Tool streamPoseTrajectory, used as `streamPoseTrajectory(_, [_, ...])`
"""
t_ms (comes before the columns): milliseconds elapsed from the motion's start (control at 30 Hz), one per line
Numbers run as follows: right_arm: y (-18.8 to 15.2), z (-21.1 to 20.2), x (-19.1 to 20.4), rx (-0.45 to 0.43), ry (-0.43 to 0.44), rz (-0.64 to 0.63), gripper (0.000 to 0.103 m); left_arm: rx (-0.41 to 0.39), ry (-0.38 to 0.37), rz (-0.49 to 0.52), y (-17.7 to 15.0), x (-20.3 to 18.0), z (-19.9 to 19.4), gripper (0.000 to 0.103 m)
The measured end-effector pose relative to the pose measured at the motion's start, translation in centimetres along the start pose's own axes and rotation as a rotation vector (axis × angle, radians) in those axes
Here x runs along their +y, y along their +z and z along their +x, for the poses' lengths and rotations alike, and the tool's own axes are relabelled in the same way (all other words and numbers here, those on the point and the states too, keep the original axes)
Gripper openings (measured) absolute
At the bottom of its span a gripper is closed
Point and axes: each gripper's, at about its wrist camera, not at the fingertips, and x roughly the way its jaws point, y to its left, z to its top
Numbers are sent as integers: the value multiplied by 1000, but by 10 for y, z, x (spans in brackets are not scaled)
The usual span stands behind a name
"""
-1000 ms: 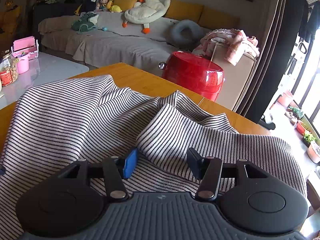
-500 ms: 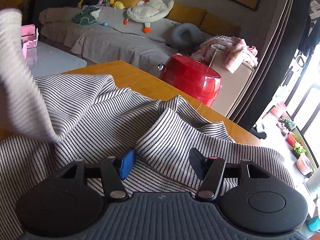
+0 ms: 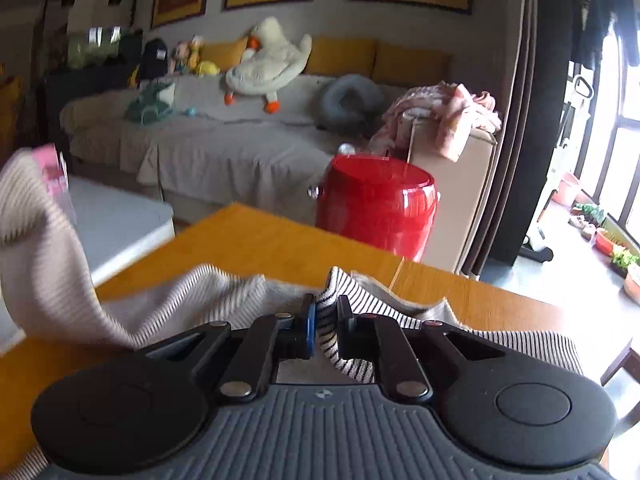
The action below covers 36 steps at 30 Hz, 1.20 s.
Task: Fold clothes
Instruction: 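Grasp the sweater edge with the left tool while the right tool grasps the other sleeve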
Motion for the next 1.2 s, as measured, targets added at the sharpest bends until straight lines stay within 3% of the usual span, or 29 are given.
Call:
streamPoseTrajectory(67, [21,-9,-5,-46,57,86,9,1,-2,-1,0,0,-1,21])
streamPoseTrajectory(167, [33,-7,-1,-43,155,160,9,2,-8,-8,0,-1,-1,21])
streamPoseTrajectory(400, [-1,37,28,27,170,160,11,20,-10,-4,3,-8,1,22])
streamPoseTrajectory(533, [-18,42,18,73,211,209,23,40,-2,11,8,-19,3,22])
streamPoseTrajectory(600, [-24,21,3,17,225,223,36,48,1,40,10,-32,4,22])
streamPoseTrajectory(667, [-31,-8,-14,-55,212,205,57,54,2,72,14,-45,7,22])
streamPoseTrajectory(833, [-63,-61,-61,-160,141,224,62,41,2,181,36,-100,26,21])
streamPoseTrajectory(1033, [-102,-72,-109,-179,126,423,62,-13,2,336,68,-179,55,21])
streamPoseTrajectory(1200, [-93,-86,-128,-250,115,447,62,5,-70,357,70,-225,80,22])
